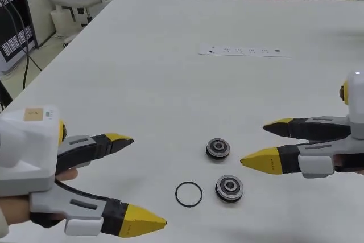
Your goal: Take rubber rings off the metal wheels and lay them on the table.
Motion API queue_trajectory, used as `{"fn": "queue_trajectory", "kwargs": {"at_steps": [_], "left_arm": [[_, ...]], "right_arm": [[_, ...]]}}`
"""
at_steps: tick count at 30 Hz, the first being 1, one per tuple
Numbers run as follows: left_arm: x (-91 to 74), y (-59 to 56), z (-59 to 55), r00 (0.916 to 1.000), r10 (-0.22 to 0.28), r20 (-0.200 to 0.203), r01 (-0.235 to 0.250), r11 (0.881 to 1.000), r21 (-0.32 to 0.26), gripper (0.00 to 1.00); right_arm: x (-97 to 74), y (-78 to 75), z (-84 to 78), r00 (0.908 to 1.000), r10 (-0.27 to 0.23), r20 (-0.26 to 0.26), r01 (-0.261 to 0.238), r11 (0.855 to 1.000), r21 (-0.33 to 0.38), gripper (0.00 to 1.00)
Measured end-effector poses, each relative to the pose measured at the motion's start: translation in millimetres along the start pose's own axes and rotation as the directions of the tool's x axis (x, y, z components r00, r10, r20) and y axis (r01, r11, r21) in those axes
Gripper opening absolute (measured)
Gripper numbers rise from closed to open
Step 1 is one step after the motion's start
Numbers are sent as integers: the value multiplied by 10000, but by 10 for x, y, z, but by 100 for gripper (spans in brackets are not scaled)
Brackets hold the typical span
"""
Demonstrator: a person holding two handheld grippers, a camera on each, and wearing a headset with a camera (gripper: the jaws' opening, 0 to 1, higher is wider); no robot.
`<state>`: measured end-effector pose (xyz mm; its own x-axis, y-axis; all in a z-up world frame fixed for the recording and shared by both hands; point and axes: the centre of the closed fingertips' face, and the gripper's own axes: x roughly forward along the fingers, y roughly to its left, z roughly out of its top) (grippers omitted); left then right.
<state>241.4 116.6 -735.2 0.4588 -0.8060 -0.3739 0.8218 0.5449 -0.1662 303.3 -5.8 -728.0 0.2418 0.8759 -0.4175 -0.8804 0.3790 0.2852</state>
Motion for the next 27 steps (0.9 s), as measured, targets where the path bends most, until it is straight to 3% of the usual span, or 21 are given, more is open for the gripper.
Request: {"fn": "queue_trajectory", "kwargs": {"at_steps": [6, 10, 14, 17, 21, 27], "left_arm": [[-1, -12, 43, 9998, -49, 182, 51, 9999, -148, 100], [-11, -2, 76, 9998, 23, 193, -24, 10000, 61, 100], [-39, -23, 233, 9976, -56, 695, 49, 9999, 92, 100], [-60, -36, 319, 9969, -42, 790, 25, 9998, 215, 100], [-110, -108, 526, 9916, -208, 1275, 138, 9984, 549, 100], [-167, -129, 736, 9887, -137, 1492, 1, 9959, 908, 100]], "right_arm": [[26, -10, -80, 9995, -63, -314, 60, 9999, -99, 81], [29, -6, -114, 9991, -34, -433, 29, 9999, -132, 84], [42, 2, -160, 9982, 8, -601, -17, 9999, -151, 88], [59, 20, -193, 9971, 58, -762, -76, 9997, -237, 89], [71, 29, -232, 9956, 109, -931, -141, 9993, -343, 90], [73, 34, -239, 9956, 148, -928, -181, 9992, -351, 89]]}}
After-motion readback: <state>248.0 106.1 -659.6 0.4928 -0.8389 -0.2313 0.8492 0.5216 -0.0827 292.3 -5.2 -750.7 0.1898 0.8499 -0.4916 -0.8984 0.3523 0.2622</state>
